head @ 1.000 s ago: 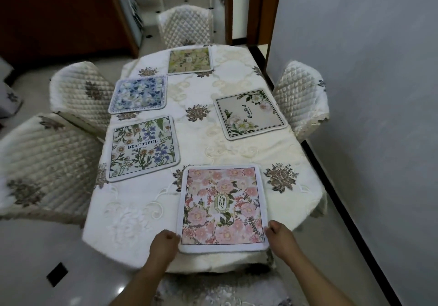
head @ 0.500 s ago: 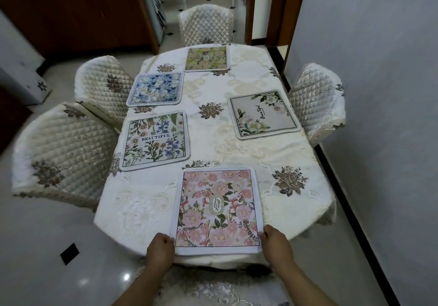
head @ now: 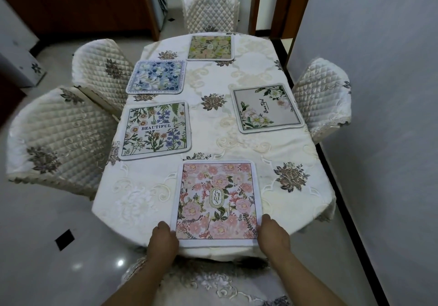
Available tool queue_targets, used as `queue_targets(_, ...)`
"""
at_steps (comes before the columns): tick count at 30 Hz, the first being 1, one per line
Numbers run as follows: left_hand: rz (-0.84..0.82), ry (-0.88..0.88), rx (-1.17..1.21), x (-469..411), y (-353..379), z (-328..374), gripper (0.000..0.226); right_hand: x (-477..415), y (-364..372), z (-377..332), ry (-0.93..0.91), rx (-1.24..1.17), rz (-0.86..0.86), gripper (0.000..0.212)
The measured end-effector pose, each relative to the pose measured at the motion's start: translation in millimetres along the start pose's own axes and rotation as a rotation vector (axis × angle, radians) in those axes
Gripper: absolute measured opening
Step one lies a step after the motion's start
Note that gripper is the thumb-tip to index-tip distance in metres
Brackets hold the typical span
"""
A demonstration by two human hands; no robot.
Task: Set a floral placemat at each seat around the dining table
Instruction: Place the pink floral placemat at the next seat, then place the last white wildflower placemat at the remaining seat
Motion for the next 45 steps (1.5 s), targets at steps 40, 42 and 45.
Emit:
queue_targets(40,0.015,0.663,-0.362,-179.4,-216.6,-54.2,0.046,3.5,-38.3,-326.9,-0.387,0.318,0.238,0.027)
queue_targets(42,0.027,0.639,-0.314,-196.5,-255.3,-77.5,0.05,12.0,-43.3,-370.5,-0.408,0.331,0.28,0.025)
queue_targets(45,0.063,0.639,-0.288,-220.0,-300.2,-107.1,0.045,21.3,-45.2,-424.4,-0.442,0.365,0.321,0.025)
Point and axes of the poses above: each hand's wrist, its own x-axis away from the middle knuckle, its own y-axis out of the palm, z = x × y, the point moved 6 cm from there along -x, towards the middle knuckle, and after that the axes turned 9 degrees about z, right-handed, at the moved point
